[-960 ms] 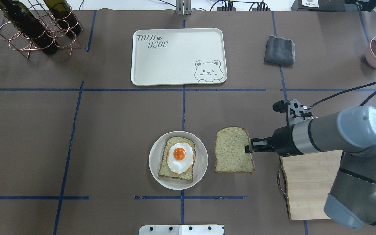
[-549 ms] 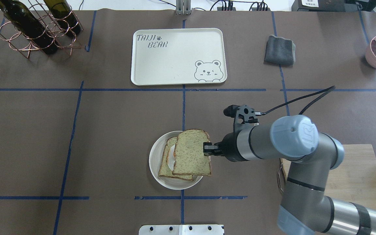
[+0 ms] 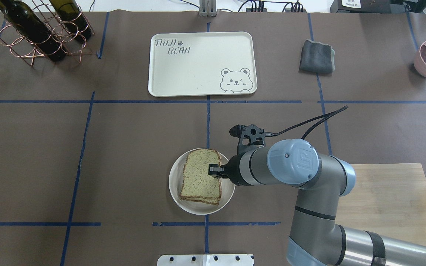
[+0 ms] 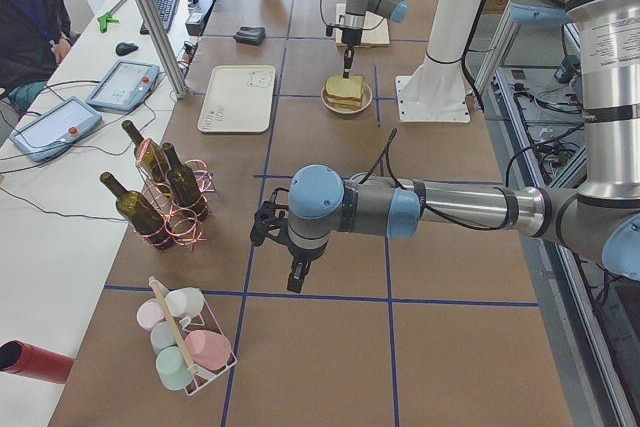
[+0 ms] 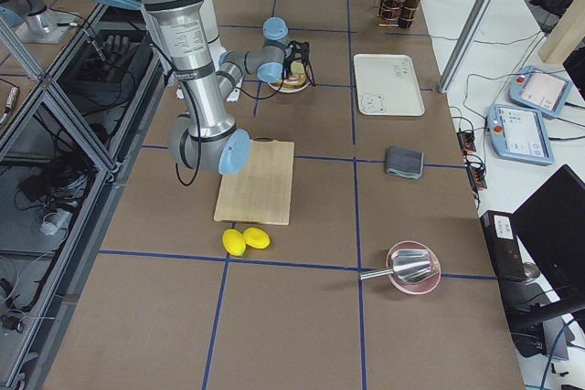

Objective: Make sandwich and place on tray
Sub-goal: 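Lower the bread onto the egg toast and open the right gripper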

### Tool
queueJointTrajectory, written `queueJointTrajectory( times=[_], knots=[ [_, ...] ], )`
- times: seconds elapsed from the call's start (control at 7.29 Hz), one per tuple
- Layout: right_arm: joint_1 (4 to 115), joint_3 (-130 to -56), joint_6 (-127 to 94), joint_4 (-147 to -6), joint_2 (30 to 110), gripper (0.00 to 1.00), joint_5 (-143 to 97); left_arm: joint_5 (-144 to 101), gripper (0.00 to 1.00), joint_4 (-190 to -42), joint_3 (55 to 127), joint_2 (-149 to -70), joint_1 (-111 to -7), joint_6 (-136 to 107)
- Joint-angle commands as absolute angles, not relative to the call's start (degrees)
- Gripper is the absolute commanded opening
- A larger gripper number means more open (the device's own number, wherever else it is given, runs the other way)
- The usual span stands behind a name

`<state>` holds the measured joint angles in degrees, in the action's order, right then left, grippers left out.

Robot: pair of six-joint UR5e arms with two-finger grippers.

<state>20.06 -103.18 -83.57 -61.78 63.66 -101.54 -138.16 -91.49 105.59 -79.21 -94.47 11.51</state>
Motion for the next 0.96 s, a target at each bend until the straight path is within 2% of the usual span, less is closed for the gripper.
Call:
queueJointTrajectory(
  times=[0.0, 0.14, 0.27, 0.82],
  knots=[
    [18.4, -102.7, -83.6, -61.8, 64.0, 0.00, -99.1, -138.2, 1.00, -91.5, 105.6, -79.3, -94.4, 11.5],
    [18.1, -102.5, -83.6, -61.6, 63.9, 0.39, -98.4, -138.2, 1.00, -91.5, 105.6, -79.2, -94.5, 11.5],
    [18.1, -102.7, -83.6, -61.8, 64.0, 0.99, -98.3, -138.2, 1.00, -91.5, 105.6, -79.2, -94.5, 11.5],
    [23.6, -103.5, -82.6, -63.5, 64.8, 1.00, -103.4, -138.2, 1.00, -91.5, 105.5, -79.2, -94.4, 11.5]
  ],
)
